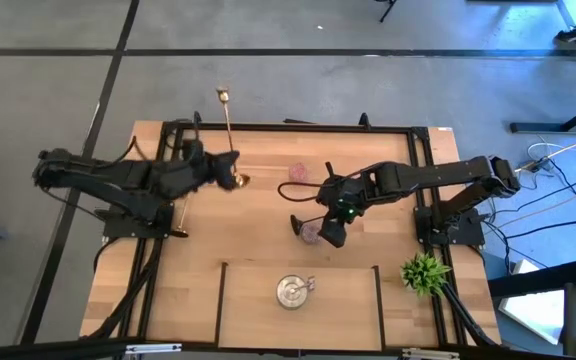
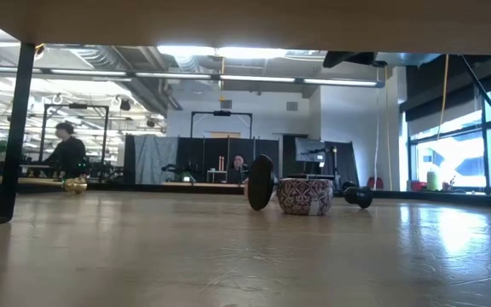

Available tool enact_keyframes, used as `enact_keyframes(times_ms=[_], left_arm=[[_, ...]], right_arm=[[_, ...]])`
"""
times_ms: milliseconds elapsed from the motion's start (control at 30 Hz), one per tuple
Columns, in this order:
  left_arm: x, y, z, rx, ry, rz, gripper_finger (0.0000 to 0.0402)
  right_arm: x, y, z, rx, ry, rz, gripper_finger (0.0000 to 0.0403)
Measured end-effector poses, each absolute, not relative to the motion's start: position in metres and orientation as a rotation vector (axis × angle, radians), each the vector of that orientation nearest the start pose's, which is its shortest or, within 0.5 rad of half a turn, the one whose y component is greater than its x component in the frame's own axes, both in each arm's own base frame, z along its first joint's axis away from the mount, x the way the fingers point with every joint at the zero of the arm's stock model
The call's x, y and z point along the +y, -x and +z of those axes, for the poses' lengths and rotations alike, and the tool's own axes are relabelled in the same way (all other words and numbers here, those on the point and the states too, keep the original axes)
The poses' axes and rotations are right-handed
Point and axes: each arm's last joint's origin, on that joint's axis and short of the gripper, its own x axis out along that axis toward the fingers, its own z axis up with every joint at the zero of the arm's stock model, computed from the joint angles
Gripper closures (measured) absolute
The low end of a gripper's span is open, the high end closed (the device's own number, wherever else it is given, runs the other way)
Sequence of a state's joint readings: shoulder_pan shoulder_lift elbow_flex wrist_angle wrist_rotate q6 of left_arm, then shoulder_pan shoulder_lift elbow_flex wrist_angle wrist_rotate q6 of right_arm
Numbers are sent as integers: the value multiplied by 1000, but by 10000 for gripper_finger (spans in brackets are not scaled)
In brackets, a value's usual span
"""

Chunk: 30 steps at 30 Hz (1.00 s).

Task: Pick & Place candle stick holders
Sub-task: Put the right gold candle holder on the shelf

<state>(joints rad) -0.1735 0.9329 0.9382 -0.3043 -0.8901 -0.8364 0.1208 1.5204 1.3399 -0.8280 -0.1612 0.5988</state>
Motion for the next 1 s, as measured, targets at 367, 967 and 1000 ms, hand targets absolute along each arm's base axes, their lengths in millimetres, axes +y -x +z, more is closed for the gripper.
enact_keyframes(times_ms=[367,967,1000], left_arm=[[-106,-183,343,-88,543,637,389],[-229,-204,295,-128,394,620,389],[-230,-205,294,-123,389,600,389]], right_arm=[[48,-306,301,1047,-687,-147,130],[83,-319,318,789,-728,-72,130],[83,-319,318,790,-728,-70,130]])
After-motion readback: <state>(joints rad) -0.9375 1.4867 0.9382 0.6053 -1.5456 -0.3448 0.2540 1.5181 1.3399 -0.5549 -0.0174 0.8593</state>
